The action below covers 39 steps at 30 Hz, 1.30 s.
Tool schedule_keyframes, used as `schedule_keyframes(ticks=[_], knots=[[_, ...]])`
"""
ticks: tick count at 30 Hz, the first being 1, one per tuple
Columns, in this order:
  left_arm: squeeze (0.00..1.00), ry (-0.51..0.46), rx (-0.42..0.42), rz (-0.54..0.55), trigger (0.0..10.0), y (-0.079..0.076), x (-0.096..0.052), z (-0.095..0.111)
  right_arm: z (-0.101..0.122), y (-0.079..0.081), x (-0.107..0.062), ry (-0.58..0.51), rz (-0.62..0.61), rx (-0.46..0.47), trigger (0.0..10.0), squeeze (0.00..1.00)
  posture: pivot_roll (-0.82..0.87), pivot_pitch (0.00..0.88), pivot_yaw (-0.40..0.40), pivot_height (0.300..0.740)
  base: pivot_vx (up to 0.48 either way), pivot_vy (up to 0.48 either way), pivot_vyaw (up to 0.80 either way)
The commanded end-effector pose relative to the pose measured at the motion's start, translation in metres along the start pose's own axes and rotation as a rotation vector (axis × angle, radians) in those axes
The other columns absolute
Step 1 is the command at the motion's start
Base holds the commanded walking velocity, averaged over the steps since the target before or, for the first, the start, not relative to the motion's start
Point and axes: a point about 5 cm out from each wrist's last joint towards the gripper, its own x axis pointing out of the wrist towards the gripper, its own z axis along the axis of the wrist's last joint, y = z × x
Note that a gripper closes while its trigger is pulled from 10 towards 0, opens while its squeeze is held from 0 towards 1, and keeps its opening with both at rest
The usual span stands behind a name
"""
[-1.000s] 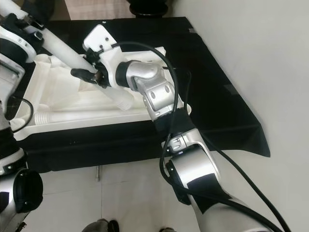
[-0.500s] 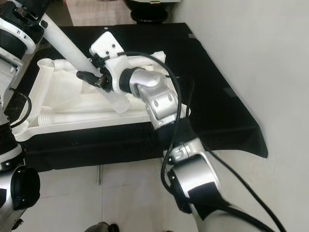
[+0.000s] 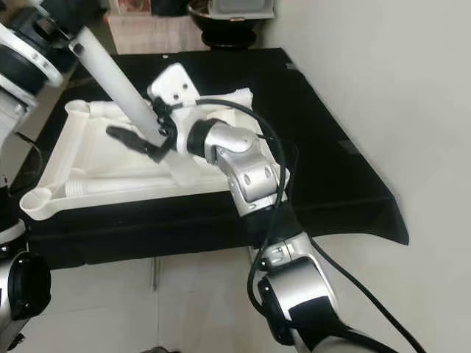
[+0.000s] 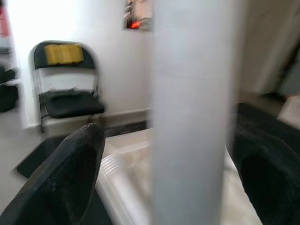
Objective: Building children table
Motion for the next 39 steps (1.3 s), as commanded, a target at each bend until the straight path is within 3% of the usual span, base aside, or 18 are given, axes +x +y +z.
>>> schedule_keyframes(ticks=[1, 3, 4, 5, 6, 11, 13, 17, 18, 22, 33, 34, 35, 38, 39], knots=[[0.0, 0.057, 0.008, -0.054, 0.0, -0.002, -0.001, -0.007, -0.003, 0.009, 0.005, 0.028, 0.025, 0.021, 10.0, 1.0, 0.03, 0.009, 0.025, 0.74, 0.0, 0.0, 0.0], [0.0, 0.096, 0.004, -0.101, 0.0, -0.005, -0.001, -0.013, -0.008, 0.018, 0.011, 0.052, 0.023, 0.054, 10.0, 1.0, 0.03, 0.009, 0.026, 0.74, 0.0, 0.0, 0.0], [0.0, 0.118, -0.008, -0.139, 0.0, -0.009, 0.0, -0.016, -0.017, 0.028, 0.016, 0.107, 0.032, 0.097, 10.0, 0.76, 0.03, 0.008, 0.025, 0.74, 0.0, 0.0, 0.0], [0.0, 0.118, -0.008, -0.139, 0.0, -0.009, 0.0, -0.016, -0.017, 0.028, 0.016, 0.107, 0.032, 0.097, 10.0, 0.76, 0.03, 0.008, 0.025, 0.74, 0.0, 0.0, 0.0], [0.0, 0.128, -0.025, -0.186, 0.0, -0.015, 0.001, -0.018, -0.023, 0.035, 0.019, 0.138, 0.04, 0.117, 10.0, 0.0, 0.04, 0.012, 0.024, 0.74, 0.0, 0.0, 0.0], [0.0, 0.136, -0.047, -0.259, 0.0, -0.026, 0.002, -0.02, -0.03, 0.042, 0.021, 0.182, 0.055, 0.171, 10.0, 0.0, 0.04, 0.014, 0.018, 0.74, 0.0, 0.0, 0.0], [0.0, 0.142, -0.064, -0.316, 0.0, -0.033, 0.0, -0.024, -0.035, 0.048, 0.02, 0.207, 0.081, 0.234, 10.0, 0.0, 0.03, 0.015, 0.016, 0.74, 0.0, 0.0, 0.0], [0.0, 0.145, -0.066, -0.343, 0.0, -0.036, 0.0, -0.025, -0.04, 0.053, 0.019, 0.23, 0.097, 0.253, 10.0, 0.0, 0.03, 0.016, 0.014, 0.74, 0.0, 0.0, 0.0], [0.0, 0.143, -0.067, -0.386, 0.0, -0.042, 0.001, -0.025, -0.049, 0.062, 0.018, 0.263, 0.113, 0.284, 10.0, 0.0, 0.03, 0.015, 0.014, 0.74, 0.0, 0.0, 0.0], [0.0, 0.115, -0.101, -0.471, 0.0, -0.059, 0.007, -0.021, -0.065, 0.061, 0.021, 0.275, 0.068, 0.332, 10.0, 0.0, 0.04, 0.009, 0.015, 0.74, 0.0, 0.0, 0.0], [0.0, 0.059, -0.194, -0.516, 0.0, -0.071, 0.018, -0.021, -0.076, 0.056, 0.025, 0.274, 0.0, 0.375, 10.0, 0.0, 0.05, 0.004, 0.021, 0.74, 0.0, 0.0, 0.0], [0.0, 0.049, -0.207, -0.52, 0.0, -0.072, 0.019, -0.02, -0.076, 0.055, 0.025, 0.258, -0.009, 0.386, 9.3, 0.0, 0.05, 0.003, 0.021, 0.74, 0.0, 0.0, 0.0], [0.0, 0.042, -0.216, -0.524, 0.0, -0.074, 0.019, -0.019, -0.073, 0.053, 0.025, 0.225, -0.021, 0.398, 0.7, 0.0, 0.05, 0.0, 0.023, 0.74, 0.0, 0.0, 0.0], [0.0, 0.039, -0.22, -0.527, 0.0, -0.074, 0.019, -0.019, -0.071, 0.051, 0.025, 0.202, -0.029, 0.405, 0.7, 0.0, 0.05, 0.0, 0.023, 0.74, 0.0, 0.0, 0.0], [0.0, 0.04, -0.224, -0.529, 0.0, -0.076, 0.019, -0.021, -0.066, 0.049, 0.025, 0.149, -0.026, 0.42, 0.0, 0.0, 0.05, 0.0, 0.025, 0.74, 0.0, 0.0, 0.0]])
